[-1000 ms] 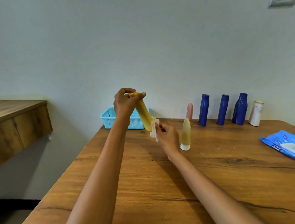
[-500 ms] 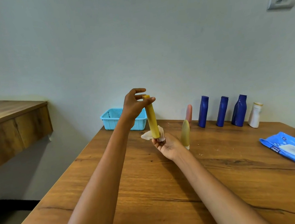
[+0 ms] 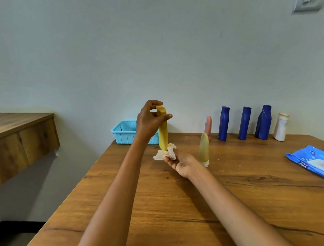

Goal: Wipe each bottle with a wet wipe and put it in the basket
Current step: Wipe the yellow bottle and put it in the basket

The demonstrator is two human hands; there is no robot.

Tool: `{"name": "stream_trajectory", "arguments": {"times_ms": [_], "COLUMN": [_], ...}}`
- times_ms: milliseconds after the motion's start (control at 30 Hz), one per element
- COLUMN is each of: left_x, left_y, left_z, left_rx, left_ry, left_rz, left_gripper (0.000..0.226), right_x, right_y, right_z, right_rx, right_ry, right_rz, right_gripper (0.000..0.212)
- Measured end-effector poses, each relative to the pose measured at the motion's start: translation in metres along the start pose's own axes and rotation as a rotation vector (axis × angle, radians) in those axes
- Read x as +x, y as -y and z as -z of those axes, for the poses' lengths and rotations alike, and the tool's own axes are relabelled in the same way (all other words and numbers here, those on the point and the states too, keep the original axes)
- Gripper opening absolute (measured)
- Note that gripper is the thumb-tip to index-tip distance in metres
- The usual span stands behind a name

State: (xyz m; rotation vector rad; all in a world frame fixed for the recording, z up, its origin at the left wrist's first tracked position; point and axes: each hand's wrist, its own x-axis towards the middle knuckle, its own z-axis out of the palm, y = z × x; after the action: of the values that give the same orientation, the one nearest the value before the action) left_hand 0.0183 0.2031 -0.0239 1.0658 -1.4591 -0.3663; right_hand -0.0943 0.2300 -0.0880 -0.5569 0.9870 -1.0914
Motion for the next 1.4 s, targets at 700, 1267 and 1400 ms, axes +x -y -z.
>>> {"name": "stream_trajectory", "arguments": {"times_ms": [700, 1267, 1400], "left_x": [-0.028, -0.014, -0.002], "left_y": [0.010, 0.002, 0.003], "left_z": [0.017, 0.040, 0.051], "left_rx": [-0.228, -0.195, -0.163], "left_ry": [0.306, 0.127, 0.047], "left_rz": [0.116, 0.040, 0.027], "left_gripper": [0.044, 0.032, 0.038], "right_x": [-0.001, -0.012, -0.017], "right_y": [0.013, 0.026, 0.041], "right_z": [-0.012, -0.024, -0.034], "right_rx": [-0.379, -0.309, -0.200], "right_ry": [-0.056, 0.197, 0.158], "right_rz": [0.904, 0.372, 0.445], "right_gripper": [0.027, 0.024, 0.022]}}
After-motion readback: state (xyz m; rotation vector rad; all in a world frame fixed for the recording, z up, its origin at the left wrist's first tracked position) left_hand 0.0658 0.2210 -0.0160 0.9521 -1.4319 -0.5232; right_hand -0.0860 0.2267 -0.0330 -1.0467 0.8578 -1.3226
